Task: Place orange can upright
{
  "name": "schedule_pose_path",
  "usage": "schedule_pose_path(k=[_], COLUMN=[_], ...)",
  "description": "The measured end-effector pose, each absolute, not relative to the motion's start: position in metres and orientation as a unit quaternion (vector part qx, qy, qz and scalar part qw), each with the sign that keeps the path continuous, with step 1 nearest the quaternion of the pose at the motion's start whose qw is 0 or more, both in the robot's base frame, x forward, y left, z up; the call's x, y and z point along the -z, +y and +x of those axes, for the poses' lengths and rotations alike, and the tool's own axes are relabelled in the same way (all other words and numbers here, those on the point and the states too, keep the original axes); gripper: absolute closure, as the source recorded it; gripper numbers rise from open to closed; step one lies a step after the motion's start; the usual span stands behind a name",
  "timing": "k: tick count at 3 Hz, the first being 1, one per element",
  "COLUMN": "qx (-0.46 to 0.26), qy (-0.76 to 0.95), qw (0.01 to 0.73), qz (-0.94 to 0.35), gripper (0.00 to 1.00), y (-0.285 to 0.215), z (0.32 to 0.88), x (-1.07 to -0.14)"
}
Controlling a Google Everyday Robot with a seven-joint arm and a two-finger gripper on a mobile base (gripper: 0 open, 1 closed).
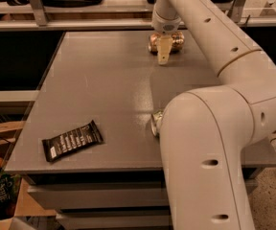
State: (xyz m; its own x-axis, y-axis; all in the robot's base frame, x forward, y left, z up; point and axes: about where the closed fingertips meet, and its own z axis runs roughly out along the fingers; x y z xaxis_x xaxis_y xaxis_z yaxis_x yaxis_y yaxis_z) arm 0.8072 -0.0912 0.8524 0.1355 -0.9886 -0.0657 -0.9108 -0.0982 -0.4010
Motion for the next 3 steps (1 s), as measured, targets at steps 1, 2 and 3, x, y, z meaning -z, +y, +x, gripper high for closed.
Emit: schedule_pose_path(k=[1,2,3], qx=[0.111,0.111,0.114], qy=[0.649,0.651,0.653], qw=[0.176,0.177,0.183], qz=[-0.732,-0.730,-0.726], gripper=[0.41,0.65,0.88], y=[-0.0923,-0.0932,-0.0964], z=[0.8086,0.8088,0.8074], x=[-0.8532,-0.8554,-0.8627])
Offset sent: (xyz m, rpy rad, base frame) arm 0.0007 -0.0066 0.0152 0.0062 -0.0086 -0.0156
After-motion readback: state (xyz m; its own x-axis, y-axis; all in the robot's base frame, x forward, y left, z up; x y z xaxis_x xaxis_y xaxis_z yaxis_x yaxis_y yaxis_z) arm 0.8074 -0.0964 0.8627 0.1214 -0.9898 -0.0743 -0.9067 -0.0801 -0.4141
